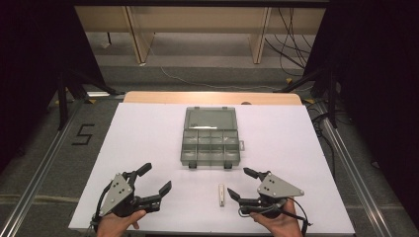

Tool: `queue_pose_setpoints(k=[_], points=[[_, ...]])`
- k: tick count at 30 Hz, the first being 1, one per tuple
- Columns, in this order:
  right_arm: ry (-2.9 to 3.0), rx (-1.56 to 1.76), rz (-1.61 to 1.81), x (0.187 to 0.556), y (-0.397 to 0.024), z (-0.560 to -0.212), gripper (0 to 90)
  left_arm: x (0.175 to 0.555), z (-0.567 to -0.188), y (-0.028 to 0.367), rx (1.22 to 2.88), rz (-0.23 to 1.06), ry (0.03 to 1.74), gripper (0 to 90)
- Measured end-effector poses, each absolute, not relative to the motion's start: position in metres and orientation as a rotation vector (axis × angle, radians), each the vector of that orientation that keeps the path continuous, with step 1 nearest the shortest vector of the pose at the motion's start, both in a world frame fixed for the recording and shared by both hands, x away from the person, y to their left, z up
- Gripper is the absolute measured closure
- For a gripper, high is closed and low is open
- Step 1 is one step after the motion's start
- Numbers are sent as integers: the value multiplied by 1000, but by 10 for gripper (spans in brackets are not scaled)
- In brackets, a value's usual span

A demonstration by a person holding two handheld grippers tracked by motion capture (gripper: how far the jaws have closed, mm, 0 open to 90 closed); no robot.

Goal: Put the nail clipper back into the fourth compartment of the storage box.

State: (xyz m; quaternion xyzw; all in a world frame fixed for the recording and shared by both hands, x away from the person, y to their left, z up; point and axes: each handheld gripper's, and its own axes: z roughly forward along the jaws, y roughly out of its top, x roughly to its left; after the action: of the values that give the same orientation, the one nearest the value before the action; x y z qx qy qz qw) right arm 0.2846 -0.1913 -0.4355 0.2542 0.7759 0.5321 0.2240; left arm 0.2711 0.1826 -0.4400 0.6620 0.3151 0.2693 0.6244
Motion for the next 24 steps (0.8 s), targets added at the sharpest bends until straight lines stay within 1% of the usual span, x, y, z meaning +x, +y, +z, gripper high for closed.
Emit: queue_pose_setpoints(k=[6, 7, 8, 10, 12, 17, 18, 19, 20, 22, 24], points=[[2233, 679, 1450, 286, -182, -440, 351, 271, -440, 182, 1526, 617, 720, 154], [2233, 679, 1450, 286, -182, -440, 351, 271, -440, 182, 1526, 617, 720, 154], [2267, 660, 1445, 286, -179, -442, 430, 271, -440, 182, 1526, 616, 720, 154], [2308, 636, 1433, 287, -175, -443, 485, 271, -440, 182, 1527, 616, 720, 154], [2350, 609, 1424, 288, -174, -444, 575, 271, -441, 182, 1528, 616, 719, 155], [2437, 560, 1384, 290, -169, -448, 749, 271, -441, 182, 1530, 617, 719, 155], [2446, 538, 1375, 291, -167, -449, 780, 271, -441, 182, 1531, 618, 718, 155], [2446, 538, 1375, 291, -167, -449, 780, 271, -441, 182, 1531, 618, 718, 155], [2474, 509, 1346, 292, -164, -451, 837, 271, -441, 182, 1531, 617, 718, 155], [2505, 476, 1311, 294, -160, -454, 881, 271, -441, 182, 1531, 617, 717, 155], [2534, 451, 1289, 295, -156, -459, 900, 271, -441, 182, 1531, 618, 717, 155]])
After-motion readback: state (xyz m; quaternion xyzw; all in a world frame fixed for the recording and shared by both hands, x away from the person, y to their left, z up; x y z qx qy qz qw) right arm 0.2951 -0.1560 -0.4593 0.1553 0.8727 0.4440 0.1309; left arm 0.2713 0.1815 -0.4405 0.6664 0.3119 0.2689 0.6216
